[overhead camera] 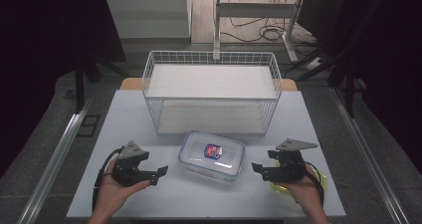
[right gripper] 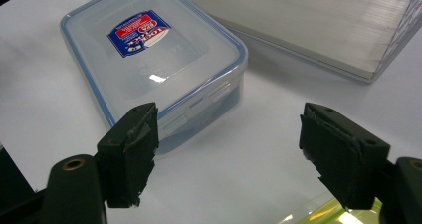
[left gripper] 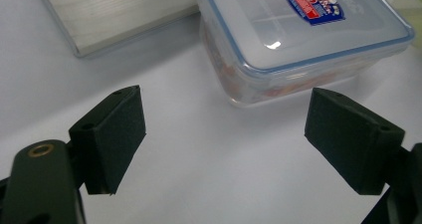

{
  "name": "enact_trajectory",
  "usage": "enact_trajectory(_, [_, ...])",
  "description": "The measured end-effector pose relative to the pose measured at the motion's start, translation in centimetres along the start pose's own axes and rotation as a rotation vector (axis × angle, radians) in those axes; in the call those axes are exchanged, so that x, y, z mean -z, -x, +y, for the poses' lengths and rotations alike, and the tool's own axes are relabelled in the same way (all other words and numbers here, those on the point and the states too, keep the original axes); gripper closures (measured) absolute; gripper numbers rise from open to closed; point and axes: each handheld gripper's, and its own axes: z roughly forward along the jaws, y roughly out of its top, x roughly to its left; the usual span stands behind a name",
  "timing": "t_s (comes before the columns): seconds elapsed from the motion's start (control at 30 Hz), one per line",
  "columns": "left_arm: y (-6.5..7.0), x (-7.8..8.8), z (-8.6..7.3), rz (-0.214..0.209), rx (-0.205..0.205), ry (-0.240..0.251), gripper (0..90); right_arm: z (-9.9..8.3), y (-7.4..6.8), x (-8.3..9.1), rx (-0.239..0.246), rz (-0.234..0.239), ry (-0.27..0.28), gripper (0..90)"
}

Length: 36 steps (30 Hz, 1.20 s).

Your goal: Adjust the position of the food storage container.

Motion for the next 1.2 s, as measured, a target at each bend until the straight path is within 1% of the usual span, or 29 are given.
enact_trajectory(0.13, [-0.4,-0.1,-0.1,-0.003,0.012,-0.001,16.0,0.0,-0.1,-0.1,-0.003,-0.001,-0.003,25.9])
enact_trajectory(0.17, [-0.7,-0.2,-0.2,-0.014,0.029,0.003,16.0,-0.1,-0.1,-0.1,-0.005,-0.003,-0.007,27.9])
enact_trajectory(0.23, [-0.9,-0.2,-0.3,-0.026,0.039,0.005,16.0,-0.1,-0.1,-0.1,-0.007,-0.005,-0.008,29.8])
enact_trajectory(0.33, [-1.0,-0.1,-0.3,-0.029,0.041,0.003,16.1,-0.1,-0.3,0.0,-0.008,0.0,-0.004,34.9])
enact_trajectory(0.4, [-1.0,0.0,-0.3,-0.028,0.038,0.005,16.0,0.0,-0.5,0.1,-0.007,0.006,-0.007,39.9])
enact_trajectory(0.53, [-0.9,0.2,-0.2,-0.03,0.036,0.013,16.0,0.1,-1.4,0.1,0.028,0.037,-0.021,52.3])
enact_trajectory(0.63, [-1.0,0.2,-0.2,-0.032,0.037,0.007,16.0,0.2,-2.0,-0.1,0.054,0.062,-0.04,60.1])
enact_trajectory(0.67, [-1.0,0.2,-0.2,-0.032,0.037,0.007,15.9,0.2,-2.0,-0.1,0.054,0.062,-0.04,60.1])
enact_trajectory(0.7, [-1.0,0.1,-0.3,-0.029,0.035,0.003,15.8,0.2,-2.3,-0.4,0.065,0.058,-0.05,64.0])
enact_trajectory(0.73, [-1.0,0.1,-0.3,-0.029,0.035,0.003,15.8,0.2,-2.3,-0.4,0.065,0.058,-0.05,64.0])
enact_trajectory(0.77, [-1.1,0.1,-0.3,-0.029,0.034,0.004,15.8,0.2,-2.2,-0.7,0.062,0.026,-0.058,73.6])
enact_trajectory(0.8, [-1.1,0.1,-0.3,-0.028,0.035,0.003,15.8,0.2,-2.1,-0.7,0.058,0.019,-0.062,77.3])
enact_trajectory(0.87, [-1.1,0.1,-0.3,-0.027,0.036,0.003,15.8,0.4,-1.8,-1.1,0.036,-0.015,-0.066,87.4])
enact_trajectory(0.9, [-1.0,0.0,-0.3,-0.028,0.036,0.002,15.8,0.5,-1.6,-1.2,0.032,-0.032,-0.07,89.1])
enact_trajectory(0.93, [-1.0,0.0,-0.3,-0.028,0.036,0.002,15.8,0.5,-1.6,-1.2,0.032,-0.032,-0.07,89.1])
enact_trajectory(0.97, [-1.0,0.0,-0.3,-0.031,0.031,-0.001,15.8,1.0,-1.7,-1.9,0.026,-0.081,-0.104,89.2])
enact_trajectory(1.03, [-1.0,0.0,-0.3,-0.033,0.029,-0.001,15.8,1.2,-1.9,-2.4,0.017,-0.077,-0.113,89.2])
enact_trajectory(1.07, [-1.0,0.0,-0.3,-0.035,0.028,0.0,15.8,1.4,-2.2,-2.9,0.02,-0.086,-0.127,89.2])
enact_trajectory(1.1, [-1.1,-0.1,-0.3,-0.035,0.027,0.001,15.8,1.5,-2.3,-3.5,0.02,-0.109,-0.149,89.2])
enact_trajectory(1.13, [-1.1,-0.1,-0.3,-0.035,0.027,0.001,15.8,1.5,-2.3,-3.5,0.02,-0.109,-0.149,89.2])
enact_trajectory(1.17, [-1.2,-0.1,-0.4,-0.036,0.025,-0.001,15.8,1.7,-2.3,-4.4,0.025,-0.154,-0.177,89.2])
enact_trajectory(1.2, [-1.3,-0.1,-0.5,-0.037,0.023,-0.003,15.8,1.7,-2.3,-4.8,0.025,-0.17,-0.184,89.2])
